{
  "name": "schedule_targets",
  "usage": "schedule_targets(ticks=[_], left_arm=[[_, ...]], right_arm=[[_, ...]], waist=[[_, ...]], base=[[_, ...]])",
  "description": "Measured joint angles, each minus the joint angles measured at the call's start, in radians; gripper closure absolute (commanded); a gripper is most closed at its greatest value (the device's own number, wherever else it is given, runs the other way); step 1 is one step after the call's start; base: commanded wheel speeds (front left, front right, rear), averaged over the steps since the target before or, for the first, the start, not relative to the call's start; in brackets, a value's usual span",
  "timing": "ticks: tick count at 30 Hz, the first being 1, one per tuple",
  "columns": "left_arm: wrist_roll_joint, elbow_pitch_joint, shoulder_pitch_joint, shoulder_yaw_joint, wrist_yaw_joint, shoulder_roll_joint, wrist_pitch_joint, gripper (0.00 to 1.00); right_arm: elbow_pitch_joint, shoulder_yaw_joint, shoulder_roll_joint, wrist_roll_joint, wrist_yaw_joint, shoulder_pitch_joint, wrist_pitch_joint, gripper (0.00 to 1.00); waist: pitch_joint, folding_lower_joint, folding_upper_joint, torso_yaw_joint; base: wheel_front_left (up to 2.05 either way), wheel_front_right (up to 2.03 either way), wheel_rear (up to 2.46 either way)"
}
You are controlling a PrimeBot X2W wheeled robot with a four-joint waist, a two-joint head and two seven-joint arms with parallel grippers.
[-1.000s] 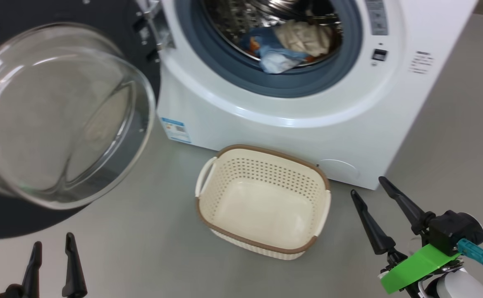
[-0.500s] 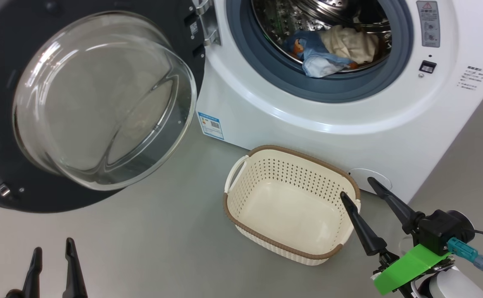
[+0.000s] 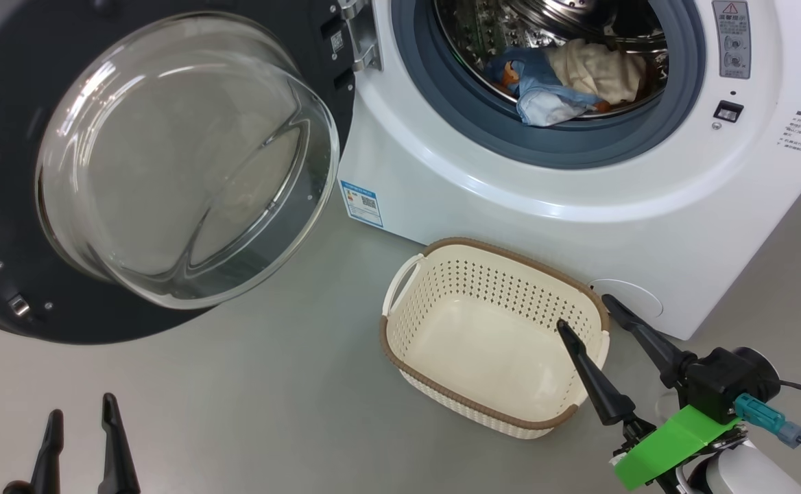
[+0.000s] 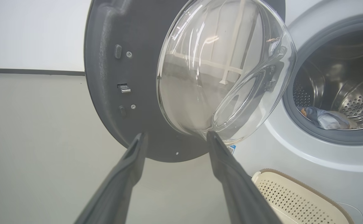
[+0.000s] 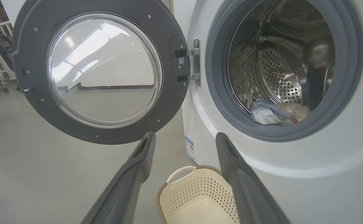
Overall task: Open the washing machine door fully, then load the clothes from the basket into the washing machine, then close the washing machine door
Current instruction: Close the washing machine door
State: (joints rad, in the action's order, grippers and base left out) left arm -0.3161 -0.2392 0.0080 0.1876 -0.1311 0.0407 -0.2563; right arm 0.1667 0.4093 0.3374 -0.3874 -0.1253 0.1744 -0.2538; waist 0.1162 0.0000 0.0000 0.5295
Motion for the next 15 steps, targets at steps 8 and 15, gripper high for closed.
schedule_targets(ticks=[8, 15], left_arm=[[0.000, 0.004, 0.000, 0.007, 0.000, -0.004, 0.000, 0.00], [0.001, 0.007, 0.000, 0.007, 0.000, -0.005, 0.000, 0.00]], right_arm=[[0.003, 0.007, 0.003, -0.003, 0.000, 0.009, 0.000, 0.00], [0.006, 0.012, 0.004, -0.027, 0.000, 0.022, 0.000, 0.00]], waist=[[0.010, 0.0000, 0.0000, 0.003], [0.008, 0.0000, 0.0000, 0.003]], base=[[0.00, 0.00, 0.00], [0.00, 0.00, 0.00]])
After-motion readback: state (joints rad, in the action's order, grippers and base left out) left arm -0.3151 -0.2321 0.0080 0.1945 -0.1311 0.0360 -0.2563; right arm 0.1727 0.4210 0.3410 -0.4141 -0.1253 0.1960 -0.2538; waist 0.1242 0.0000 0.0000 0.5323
